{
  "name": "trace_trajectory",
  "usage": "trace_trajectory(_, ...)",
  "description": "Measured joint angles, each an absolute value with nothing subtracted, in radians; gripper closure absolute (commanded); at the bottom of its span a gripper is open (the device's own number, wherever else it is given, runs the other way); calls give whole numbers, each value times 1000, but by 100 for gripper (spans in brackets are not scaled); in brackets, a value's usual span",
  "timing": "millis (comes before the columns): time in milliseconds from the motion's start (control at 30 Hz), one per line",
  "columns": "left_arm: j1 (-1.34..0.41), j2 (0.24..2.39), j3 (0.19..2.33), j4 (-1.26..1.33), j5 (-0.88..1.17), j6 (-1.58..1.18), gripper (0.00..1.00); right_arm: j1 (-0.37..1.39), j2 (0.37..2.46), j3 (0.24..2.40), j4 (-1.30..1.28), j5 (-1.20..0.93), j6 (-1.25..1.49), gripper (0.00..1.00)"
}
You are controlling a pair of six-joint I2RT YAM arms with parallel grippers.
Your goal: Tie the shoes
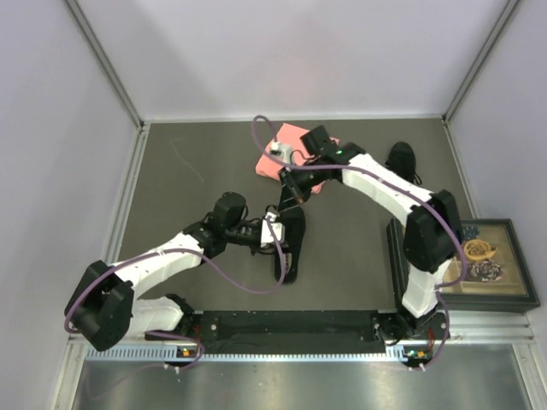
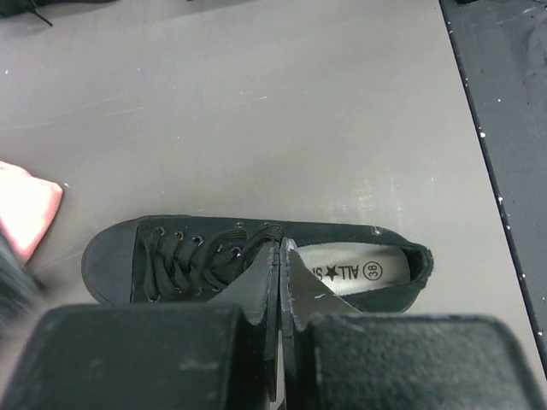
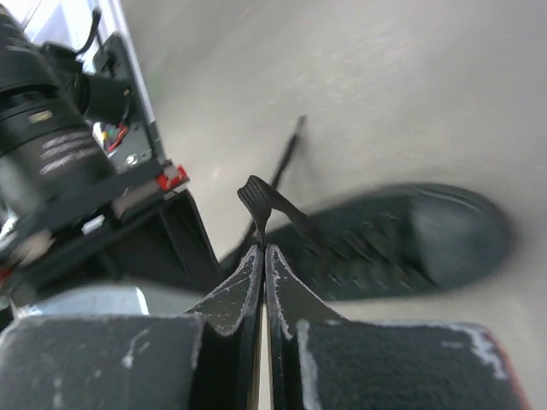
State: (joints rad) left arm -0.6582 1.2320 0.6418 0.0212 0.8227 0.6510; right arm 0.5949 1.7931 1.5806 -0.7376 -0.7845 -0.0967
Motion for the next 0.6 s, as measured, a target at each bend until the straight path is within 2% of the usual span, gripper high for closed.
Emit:
trace_trajectory(200,-658,1211,631,17,822,665,100,705,1910,1594,-676,-790,-28,99)
trace_trajectory(267,-658,1211,627,17,822,666,100,727,1931,1598,-663,-796,0,80)
trace_trajectory(300,-658,1211,624,17,822,666,100,734,1943,1608,-662,-801,11,55)
trace_trajectory(400,-658,1211,620,19,819,665,100,739,1966,1654,-692,-809,26,33)
trace_trajectory(600,-658,1211,614,43,809,662,100,636,1916,1650,-753,-826,-17,35)
